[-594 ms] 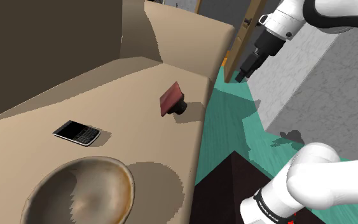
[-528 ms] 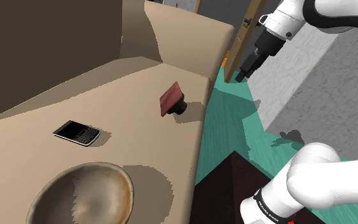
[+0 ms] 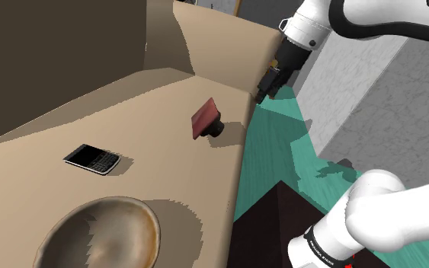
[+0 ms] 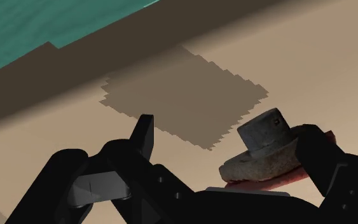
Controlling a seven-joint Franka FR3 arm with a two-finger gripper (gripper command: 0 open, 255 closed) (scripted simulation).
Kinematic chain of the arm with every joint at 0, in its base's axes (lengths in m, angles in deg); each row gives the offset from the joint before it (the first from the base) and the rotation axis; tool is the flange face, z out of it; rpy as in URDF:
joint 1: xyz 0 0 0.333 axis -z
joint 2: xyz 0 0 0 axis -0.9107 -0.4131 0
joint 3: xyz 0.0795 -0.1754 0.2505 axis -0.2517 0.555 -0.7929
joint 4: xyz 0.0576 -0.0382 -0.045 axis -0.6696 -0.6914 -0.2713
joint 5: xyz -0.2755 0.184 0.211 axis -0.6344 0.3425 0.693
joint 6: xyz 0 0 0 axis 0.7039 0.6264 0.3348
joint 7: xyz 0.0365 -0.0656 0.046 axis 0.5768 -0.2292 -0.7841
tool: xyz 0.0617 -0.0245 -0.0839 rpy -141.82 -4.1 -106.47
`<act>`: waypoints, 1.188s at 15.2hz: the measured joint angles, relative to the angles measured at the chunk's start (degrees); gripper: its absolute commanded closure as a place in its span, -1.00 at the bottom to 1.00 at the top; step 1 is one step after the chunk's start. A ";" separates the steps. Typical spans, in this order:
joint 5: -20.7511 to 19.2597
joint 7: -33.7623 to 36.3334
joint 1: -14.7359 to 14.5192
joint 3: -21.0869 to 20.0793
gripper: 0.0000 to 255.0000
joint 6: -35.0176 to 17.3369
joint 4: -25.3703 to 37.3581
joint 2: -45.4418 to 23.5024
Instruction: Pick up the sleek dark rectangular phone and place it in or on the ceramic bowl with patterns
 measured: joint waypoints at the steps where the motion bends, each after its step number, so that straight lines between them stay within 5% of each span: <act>1: 0.38 0.86 -0.41 -1.03 -1.00 -0.37 0.77 -1.35; 10: 2.37 9.34 -3.55 -10.55 -1.00 -5.19 6.95 -14.11; 18: 0.21 17.59 -5.62 -18.39 -1.00 -7.43 16.48 -27.90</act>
